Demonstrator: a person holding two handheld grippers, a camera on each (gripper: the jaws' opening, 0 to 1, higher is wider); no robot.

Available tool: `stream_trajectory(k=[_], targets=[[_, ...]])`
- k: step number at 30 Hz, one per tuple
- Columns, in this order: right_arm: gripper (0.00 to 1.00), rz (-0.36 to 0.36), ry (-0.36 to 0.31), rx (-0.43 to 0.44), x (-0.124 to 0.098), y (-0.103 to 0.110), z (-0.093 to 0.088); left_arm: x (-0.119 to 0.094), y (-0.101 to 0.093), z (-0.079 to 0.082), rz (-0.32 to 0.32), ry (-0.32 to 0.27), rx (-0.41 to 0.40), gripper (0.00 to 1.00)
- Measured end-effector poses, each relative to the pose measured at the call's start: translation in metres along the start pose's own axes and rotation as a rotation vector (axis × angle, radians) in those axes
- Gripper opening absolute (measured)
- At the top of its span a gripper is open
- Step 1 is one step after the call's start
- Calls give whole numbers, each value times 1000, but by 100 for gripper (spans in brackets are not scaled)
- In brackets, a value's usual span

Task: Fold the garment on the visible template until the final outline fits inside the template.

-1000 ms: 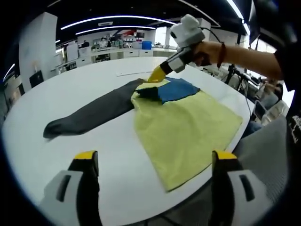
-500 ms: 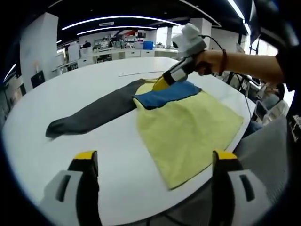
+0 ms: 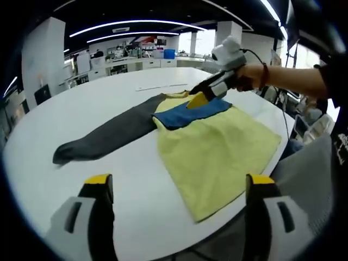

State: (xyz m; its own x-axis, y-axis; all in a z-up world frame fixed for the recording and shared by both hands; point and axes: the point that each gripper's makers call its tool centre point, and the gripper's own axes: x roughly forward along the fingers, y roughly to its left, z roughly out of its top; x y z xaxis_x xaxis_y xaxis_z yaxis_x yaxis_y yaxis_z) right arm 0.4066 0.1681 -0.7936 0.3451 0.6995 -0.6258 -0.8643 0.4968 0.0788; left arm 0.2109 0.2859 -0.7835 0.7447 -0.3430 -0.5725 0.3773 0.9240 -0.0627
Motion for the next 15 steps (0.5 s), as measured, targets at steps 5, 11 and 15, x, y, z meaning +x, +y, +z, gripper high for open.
stream_trajectory(k=[5,11,15], targets=[[85,-59,-6,14,-15,-20,-13,0,-3,3,2,-3,2,99],[87,-108,-5,12,-40,-40,-33,0,-7,4,-3,4,11,99],[87,-144,-20,22,-57,-57,-44,1,-13,5,-22,6,24,99]])
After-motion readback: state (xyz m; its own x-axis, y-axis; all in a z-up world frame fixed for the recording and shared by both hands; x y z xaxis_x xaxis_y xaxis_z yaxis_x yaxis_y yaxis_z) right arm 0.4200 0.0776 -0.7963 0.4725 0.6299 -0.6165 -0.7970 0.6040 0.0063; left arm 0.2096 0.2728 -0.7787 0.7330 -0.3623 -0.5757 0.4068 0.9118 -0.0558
